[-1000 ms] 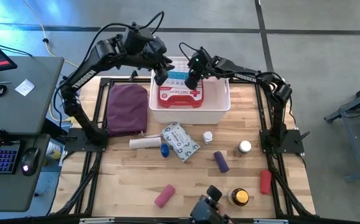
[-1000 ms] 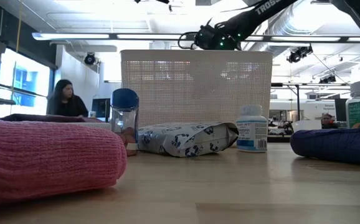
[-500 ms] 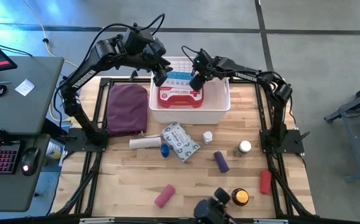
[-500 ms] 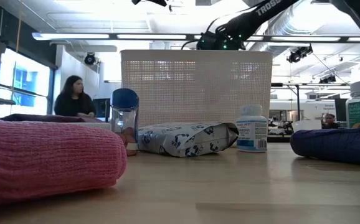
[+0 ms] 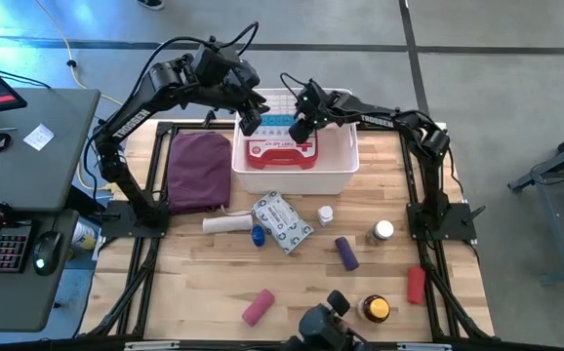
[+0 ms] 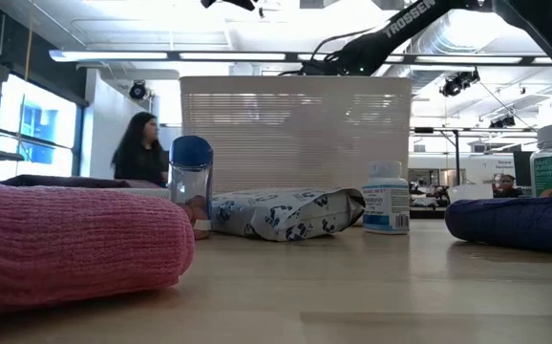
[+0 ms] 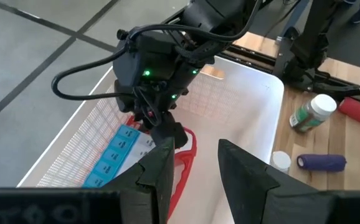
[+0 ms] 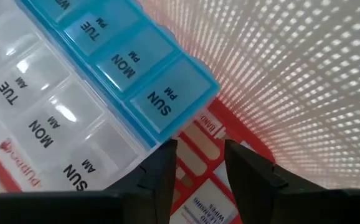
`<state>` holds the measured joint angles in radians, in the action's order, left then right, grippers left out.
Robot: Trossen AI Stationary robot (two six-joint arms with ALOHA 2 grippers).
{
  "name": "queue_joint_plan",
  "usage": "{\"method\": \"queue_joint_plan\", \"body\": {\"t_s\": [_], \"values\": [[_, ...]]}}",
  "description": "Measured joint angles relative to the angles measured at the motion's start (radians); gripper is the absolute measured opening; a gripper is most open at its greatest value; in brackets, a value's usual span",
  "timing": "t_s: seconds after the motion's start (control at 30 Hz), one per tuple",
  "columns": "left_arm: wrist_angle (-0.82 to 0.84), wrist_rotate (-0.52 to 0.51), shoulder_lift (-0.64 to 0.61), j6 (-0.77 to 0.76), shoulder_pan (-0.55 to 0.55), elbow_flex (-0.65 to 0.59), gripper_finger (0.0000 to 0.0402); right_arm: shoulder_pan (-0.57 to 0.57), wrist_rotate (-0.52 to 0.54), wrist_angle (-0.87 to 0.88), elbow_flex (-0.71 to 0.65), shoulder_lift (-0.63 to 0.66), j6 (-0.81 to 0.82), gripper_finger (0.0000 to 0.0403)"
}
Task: Pick & place medical supplies in basket/bin
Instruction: Put the white and blue pill organizer into the white bin, then put the white mailer bag into the white bin
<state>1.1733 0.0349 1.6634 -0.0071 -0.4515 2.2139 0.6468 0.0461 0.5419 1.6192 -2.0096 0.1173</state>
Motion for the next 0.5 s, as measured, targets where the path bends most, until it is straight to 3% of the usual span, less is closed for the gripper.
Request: {"method": "queue_joint_plan", "body": {"t_s": [0.5], "values": [[0.013, 0.014, 0.0, 0.002, 0.0, 0.0, 0.0161, -0.007, 0.043, 0.016, 0.001, 0.063, 0.014, 0.0129]]}}
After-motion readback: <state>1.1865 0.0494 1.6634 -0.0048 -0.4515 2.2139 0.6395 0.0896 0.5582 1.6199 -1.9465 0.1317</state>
